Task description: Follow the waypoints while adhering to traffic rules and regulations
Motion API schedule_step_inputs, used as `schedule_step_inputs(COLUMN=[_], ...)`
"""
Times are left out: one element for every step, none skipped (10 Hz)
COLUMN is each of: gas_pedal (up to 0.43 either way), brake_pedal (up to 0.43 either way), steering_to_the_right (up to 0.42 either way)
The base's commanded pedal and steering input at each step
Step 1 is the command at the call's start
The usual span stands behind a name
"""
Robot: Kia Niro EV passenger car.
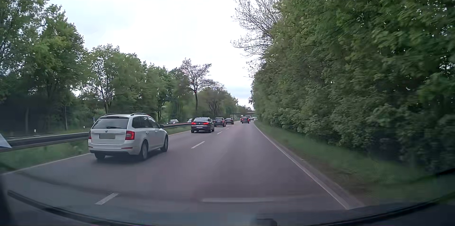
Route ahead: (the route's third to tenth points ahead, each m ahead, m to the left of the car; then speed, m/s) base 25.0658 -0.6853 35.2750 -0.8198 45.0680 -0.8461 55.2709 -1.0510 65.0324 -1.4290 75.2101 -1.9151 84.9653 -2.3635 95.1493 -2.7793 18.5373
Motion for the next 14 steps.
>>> schedule_step_inputs(gas_pedal=[0.138,0.138,0.138,0.138,0.138,0.138,0.138,0.130,0.118,0.118,0.118,0.118,0.118,0.118], brake_pedal=[0.000,0.000,0.000,0.000,0.000,0.000,0.000,0.000,0.000,0.000,0.000,0.000,0.000,0.000], steering_to_the_right=[0.002,0.002,0.002,0.002,0.002,0.002,0.002,0.002,0.002,0.002,0.002,0.002,0.002,0.002])
